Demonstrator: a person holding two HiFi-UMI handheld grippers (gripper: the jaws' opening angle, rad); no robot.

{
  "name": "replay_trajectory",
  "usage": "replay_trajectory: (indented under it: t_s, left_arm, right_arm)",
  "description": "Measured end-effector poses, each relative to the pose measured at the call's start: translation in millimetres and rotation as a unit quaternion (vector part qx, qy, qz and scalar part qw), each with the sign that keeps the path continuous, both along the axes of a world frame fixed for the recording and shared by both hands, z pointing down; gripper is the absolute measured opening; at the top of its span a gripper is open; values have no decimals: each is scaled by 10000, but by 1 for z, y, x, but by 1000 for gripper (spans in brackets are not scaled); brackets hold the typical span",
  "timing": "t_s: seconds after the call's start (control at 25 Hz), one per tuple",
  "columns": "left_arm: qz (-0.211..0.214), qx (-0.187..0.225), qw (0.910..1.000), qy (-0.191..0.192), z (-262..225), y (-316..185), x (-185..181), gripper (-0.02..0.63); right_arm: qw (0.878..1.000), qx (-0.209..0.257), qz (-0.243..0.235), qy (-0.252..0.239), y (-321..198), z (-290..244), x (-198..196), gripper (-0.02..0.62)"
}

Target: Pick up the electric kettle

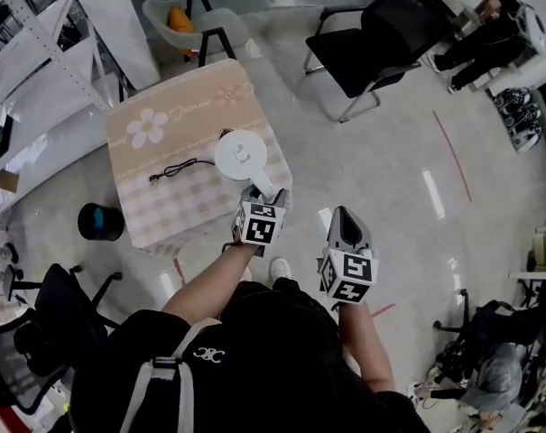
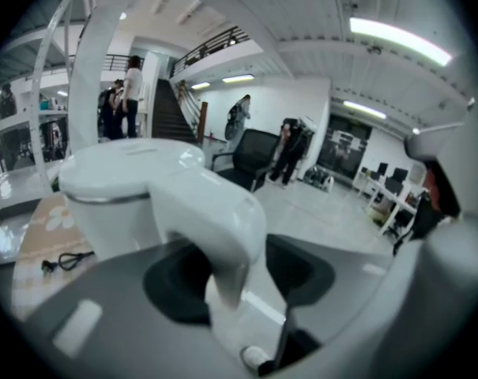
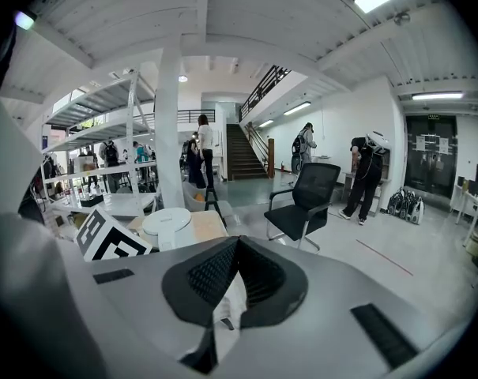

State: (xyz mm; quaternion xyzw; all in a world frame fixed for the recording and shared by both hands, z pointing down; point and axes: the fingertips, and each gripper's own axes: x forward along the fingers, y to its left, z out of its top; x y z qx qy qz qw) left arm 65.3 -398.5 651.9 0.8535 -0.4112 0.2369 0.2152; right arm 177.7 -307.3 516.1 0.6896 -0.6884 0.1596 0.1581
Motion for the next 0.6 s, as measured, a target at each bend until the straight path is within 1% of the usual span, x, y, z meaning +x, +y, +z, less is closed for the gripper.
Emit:
replay_trajectory:
  t_s: [0.16, 0.4, 0.6]
  left_arm:
    - [-34, 96, 9999, 5, 1, -2, 3, 189]
    - [-292, 243, 9992, 102, -1, -10, 9, 173]
    - [-231, 419, 9988, 42, 0, -14, 12, 144]
  right_arm:
    - [9999, -134, 51, 32, 8, 7, 5, -2]
    - [9989, -140, 419, -182, 7, 2, 33, -2]
    - [9986, -185, 485, -75, 10, 6, 40, -2]
